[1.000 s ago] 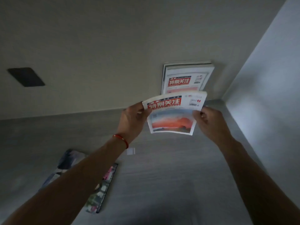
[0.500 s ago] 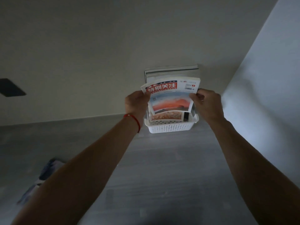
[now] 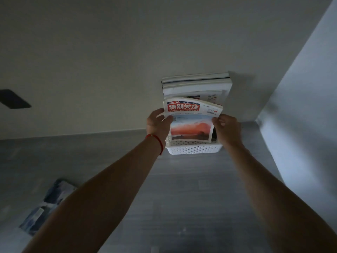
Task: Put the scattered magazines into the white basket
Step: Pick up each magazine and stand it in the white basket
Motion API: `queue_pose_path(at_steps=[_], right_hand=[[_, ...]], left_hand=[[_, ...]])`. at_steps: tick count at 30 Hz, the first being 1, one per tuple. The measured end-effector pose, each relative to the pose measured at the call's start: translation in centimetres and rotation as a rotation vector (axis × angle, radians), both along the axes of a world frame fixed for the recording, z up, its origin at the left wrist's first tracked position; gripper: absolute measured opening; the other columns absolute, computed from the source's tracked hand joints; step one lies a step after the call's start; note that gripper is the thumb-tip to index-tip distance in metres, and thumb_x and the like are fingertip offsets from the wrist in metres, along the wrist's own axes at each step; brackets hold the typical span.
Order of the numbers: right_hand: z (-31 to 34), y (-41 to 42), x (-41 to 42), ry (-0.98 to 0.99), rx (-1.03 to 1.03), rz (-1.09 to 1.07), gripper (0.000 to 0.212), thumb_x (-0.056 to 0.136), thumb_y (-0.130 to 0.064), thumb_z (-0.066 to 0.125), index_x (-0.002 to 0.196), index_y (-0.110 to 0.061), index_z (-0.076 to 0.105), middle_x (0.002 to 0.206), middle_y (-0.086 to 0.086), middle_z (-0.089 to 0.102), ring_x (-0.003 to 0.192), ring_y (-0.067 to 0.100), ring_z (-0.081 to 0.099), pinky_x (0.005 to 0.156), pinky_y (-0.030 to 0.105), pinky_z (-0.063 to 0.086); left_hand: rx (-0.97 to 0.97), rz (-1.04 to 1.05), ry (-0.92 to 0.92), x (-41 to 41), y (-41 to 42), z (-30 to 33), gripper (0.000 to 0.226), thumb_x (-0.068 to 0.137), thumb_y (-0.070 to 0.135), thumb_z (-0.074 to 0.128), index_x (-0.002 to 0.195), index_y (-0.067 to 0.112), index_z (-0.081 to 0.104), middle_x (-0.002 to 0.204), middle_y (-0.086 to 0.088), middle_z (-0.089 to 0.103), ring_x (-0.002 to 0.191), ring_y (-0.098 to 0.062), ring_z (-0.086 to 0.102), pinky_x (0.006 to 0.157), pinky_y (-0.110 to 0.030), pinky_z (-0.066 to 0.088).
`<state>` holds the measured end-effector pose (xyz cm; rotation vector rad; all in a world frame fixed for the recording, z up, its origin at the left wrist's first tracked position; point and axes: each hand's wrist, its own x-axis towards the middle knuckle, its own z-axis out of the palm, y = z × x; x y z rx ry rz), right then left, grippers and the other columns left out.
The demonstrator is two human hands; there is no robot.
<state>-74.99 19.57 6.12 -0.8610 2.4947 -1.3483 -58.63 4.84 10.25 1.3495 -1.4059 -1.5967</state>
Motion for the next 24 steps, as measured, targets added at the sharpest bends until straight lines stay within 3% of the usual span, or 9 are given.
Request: queue_pose_path(at_steps=[3,6,8,11,14,16,19,21,24], right_hand=[[-0.3,-0.2,0.2,-0.137,-0.033,-0.023,0.03,0.093,-0.017,0.061,0.122,-0.016,0.069,0.122,0.002,0.073,0.1,0.016,0.071,0.065,0.006,0.045],[-0.2,-0.2,1.0,-0.265,-0.13,0.054,0.039,0.088,-0.014,0.065,0.126,-0.023,0.064,0.123,-0.007,0.071,0.106,0.01,0.066,0.059,0.0,0.047],[0.1,0.1,1.6,-0.282,-0.157,0.088,0.042,0.086,-0.022,0.068,0.127,-0.027,0.059,0.122,-0.013,0.069,0.111,0.009,0.066,0.07,0.01,0.055],[0.0,1.1,3.1,-0.192,-0.14,0.076,0.04,0.091,-0.025,0.065,0.13,-0.024,0.055,0.128,-0.008,0.066,0.114,0.014,0.065,0.088,0.031,0.058],[-0.6,2.6,6.2,-0.123,-0.175,0.059,0.03,0.094,-0.01,0.057,0.12,-0.023,0.063,0.13,0.001,0.064,0.108,0.014,0.066,0.076,0.012,0.055],[-1.1,3.5,9.1,-0.109,-0.178,0.061,0.024,0.092,-0.005,0.058,0.109,-0.018,0.069,0.114,0.0,0.07,0.098,0.015,0.069,0.069,0.003,0.049],[-2.0,4.1,14.9,-0.145,-0.117,0.118,0.008,0.095,-0.019,0.064,0.095,-0.017,0.072,0.09,-0.005,0.074,0.082,0.013,0.071,0.07,0.016,0.052],[-3.1,3.4,19.5,-0.146,-0.027,0.192,0.013,0.096,-0.027,0.065,0.094,-0.016,0.072,0.084,-0.002,0.074,0.077,0.015,0.07,0.071,0.026,0.053],[-4.5,2.1,27.0,-0.148,0.086,0.43,0.014,0.095,-0.021,0.065,0.1,-0.014,0.075,0.091,0.002,0.077,0.082,0.019,0.072,0.078,0.033,0.056]], left_hand=[[-0.025,-0.097,0.01,-0.3,0.4,-0.3,0.048,0.08,-0.004,0.066,0.122,0.019,0.063,0.088,0.013,0.076,0.08,-0.003,0.073,0.075,-0.03,0.061],[-0.081,-0.145,-0.092,0.2,0.7,-0.4,0.055,0.079,-0.011,0.056,0.117,0.028,0.066,0.11,0.003,0.072,0.097,-0.015,0.069,0.086,-0.035,0.059],[-0.086,-0.179,-0.127,1.0,0.7,-0.8,0.061,0.082,-0.011,0.055,0.133,0.021,0.058,0.133,-0.008,0.062,0.111,-0.02,0.061,0.091,-0.029,0.052],[-0.111,-0.195,-0.135,4.0,1.2,-1.3,0.062,0.085,-0.008,0.056,0.14,0.021,0.052,0.138,-0.005,0.056,0.119,-0.019,0.058,0.093,-0.029,0.05],[-0.247,-0.203,-0.153,10.3,2.8,-1.8,0.052,0.085,-0.01,0.055,0.127,0.019,0.06,0.13,-0.003,0.063,0.104,-0.019,0.067,0.081,-0.029,0.056],[-0.364,-0.248,-0.233,15.9,4.4,-2.5,0.05,0.082,-0.013,0.055,0.119,0.019,0.064,0.125,-0.003,0.065,0.099,-0.02,0.068,0.074,-0.026,0.056],[-0.582,-0.333,-0.459,24.9,5.7,-4.6,0.046,0.076,-0.014,0.057,0.11,0.017,0.067,0.111,-0.004,0.061,0.085,-0.019,0.067,0.07,-0.033,0.059],[-0.638,-0.378,-0.636,30.0,5.4,-6.1,0.042,0.074,-0.009,0.056,0.107,0.014,0.069,0.105,-0.008,0.058,0.082,-0.026,0.065,0.071,-0.036,0.056],[-0.598,-0.428,-0.771,36.2,3.5,-8.4,0.045,0.072,0.0,0.049,0.112,0.005,0.07,0.111,-0.021,0.063,0.101,-0.04,0.063,0.087,-0.045,0.053]])
